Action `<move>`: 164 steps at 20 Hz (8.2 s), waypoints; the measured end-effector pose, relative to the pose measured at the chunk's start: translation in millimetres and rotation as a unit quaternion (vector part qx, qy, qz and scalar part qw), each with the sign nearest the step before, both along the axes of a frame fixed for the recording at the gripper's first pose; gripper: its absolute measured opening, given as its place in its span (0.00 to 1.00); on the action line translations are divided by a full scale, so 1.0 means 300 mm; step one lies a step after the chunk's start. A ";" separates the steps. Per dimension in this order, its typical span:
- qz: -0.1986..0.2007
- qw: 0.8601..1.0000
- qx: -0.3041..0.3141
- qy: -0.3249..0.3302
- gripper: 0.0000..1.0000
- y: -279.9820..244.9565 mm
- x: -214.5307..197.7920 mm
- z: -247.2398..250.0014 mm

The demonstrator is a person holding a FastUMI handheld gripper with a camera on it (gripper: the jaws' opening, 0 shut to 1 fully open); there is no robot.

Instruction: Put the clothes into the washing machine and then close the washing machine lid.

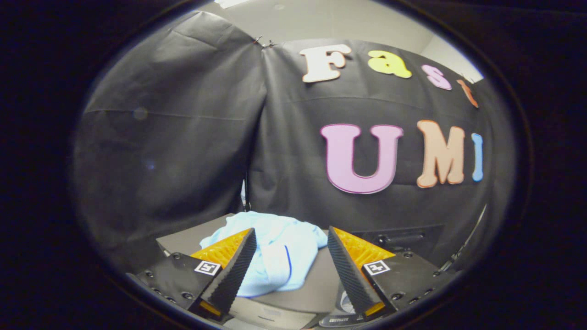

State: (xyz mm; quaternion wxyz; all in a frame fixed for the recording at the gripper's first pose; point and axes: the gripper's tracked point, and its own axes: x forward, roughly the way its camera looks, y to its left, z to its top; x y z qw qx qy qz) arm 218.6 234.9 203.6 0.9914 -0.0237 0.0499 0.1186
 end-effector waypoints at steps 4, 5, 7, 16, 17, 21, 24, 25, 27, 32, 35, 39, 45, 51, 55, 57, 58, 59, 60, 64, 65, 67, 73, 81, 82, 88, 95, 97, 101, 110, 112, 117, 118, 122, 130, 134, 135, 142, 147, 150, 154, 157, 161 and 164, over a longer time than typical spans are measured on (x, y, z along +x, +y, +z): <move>-0.001 0.995 0.018 0.095 0.97 0.128 0.200 -0.080; -0.005 0.993 0.024 0.116 0.97 0.146 0.240 -0.101; -0.017 0.987 0.030 0.155 0.97 0.186 0.318 -0.154; -0.031 0.951 -0.010 0.308 0.84 0.273 0.364 -0.462; -0.004 0.953 -0.022 0.301 0.77 0.292 0.377 -0.455; 0.039 0.957 -0.007 0.287 0.49 0.326 0.374 -0.454; 0.066 0.952 0.015 0.299 0.49 0.340 0.339 -0.446; 0.068 0.949 0.021 0.306 0.49 0.329 0.332 -0.431; 0.059 0.950 0.035 0.306 0.16 0.321 0.321 -0.435; 0.080 0.956 0.019 0.282 0.16 0.320 0.344 -0.377; 0.083 0.961 0.041 0.262 0.16 0.281 0.353 -0.295; 0.067 0.967 0.077 0.236 0.04 0.153 0.350 -0.162; -0.009 0.985 0.045 0.165 0.04 -0.254 0.359 -0.032; -0.081 0.993 0.051 0.066 0.03 -0.578 0.318 0.079; -0.114 0.993 0.024 0.031 0.03 -0.728 0.292 0.080; -0.140 0.990 0.023 0.010 0.04 -0.808 0.269 0.078; -0.149 0.988 0.031 -0.004 0.03 -0.844 0.260 0.089; -0.156 0.987 0.037 -0.017 0.03 -0.866 0.261 0.092; -0.158 0.987 0.040 -0.017 0.03 -0.886 0.264 0.077; -0.153 0.987 0.046 0.021 0.03 -0.917 0.280 -0.057; -0.150 0.988 0.040 0.026 0.03 -0.914 0.283 -0.098; -0.145 0.988 0.017 0.048 0.03 -0.910 0.288 -0.208; -0.103 0.987 -0.027 0.120 0.05 -0.828 0.304 -0.539; -0.103 0.974 -0.017 0.203 0.09 -0.827 0.341 -0.872; -0.108 0.972 -0.013 0.207 0.12 -0.839 0.345 -0.887; -0.129 0.962 -0.013 0.238 0.24 -0.956 0.336 -0.974; -0.092 0.968 -0.005 0.234 0.99 -1.008 0.245 -0.801; -0.084 0.969 -0.022 0.231 0.99 -1.019 0.199 -0.751; -0.051 0.976 -0.011 0.210 0.99 -1.014 0.138 -0.620; -0.118 0.992 -0.022 0.040 0.99 -1.257 0.224 -0.206; -0.118 0.992 -0.033 -0.003 0.99 -1.257 0.261 -0.134; -0.180 0.979 -0.071 -0.061 0.99 -1.282 0.385 -0.053; -0.191 0.976 -0.074 -0.069 0.98 -1.281 0.413 -0.038; -0.218 0.967 -0.079 -0.105 0.97 -1.242 0.526 0.017; -0.191 0.975 -0.048 -0.098 0.97 -1.000 0.755 -0.070; -0.187 0.982 -0.016 -0.029 0.97 -0.970 0.869 -0.243; -0.186 0.982 -0.023 -0.008 0.97 -0.973 0.888 -0.289; -0.212 0.975 0.046 0.039 0.96 -1.055 1.014 -0.517; -0.207 0.978 0.011 0.033 0.96 -1.050 0.975 -0.517; -0.207 0.978 0.014 0.020 0.96 -1.053 0.920 -0.502; -0.204 0.979 0.011 0.012 0.96 -1.056 0.848 -0.498; -0.214 0.977 0.011 0.009 0.96 -1.046 0.811 -0.500; -0.220 0.975 0.011 -0.006 0.96 -1.041 0.757 -0.499; -0.227 0.973 0.017 -0.018 0.96 -1.044 0.719 -0.503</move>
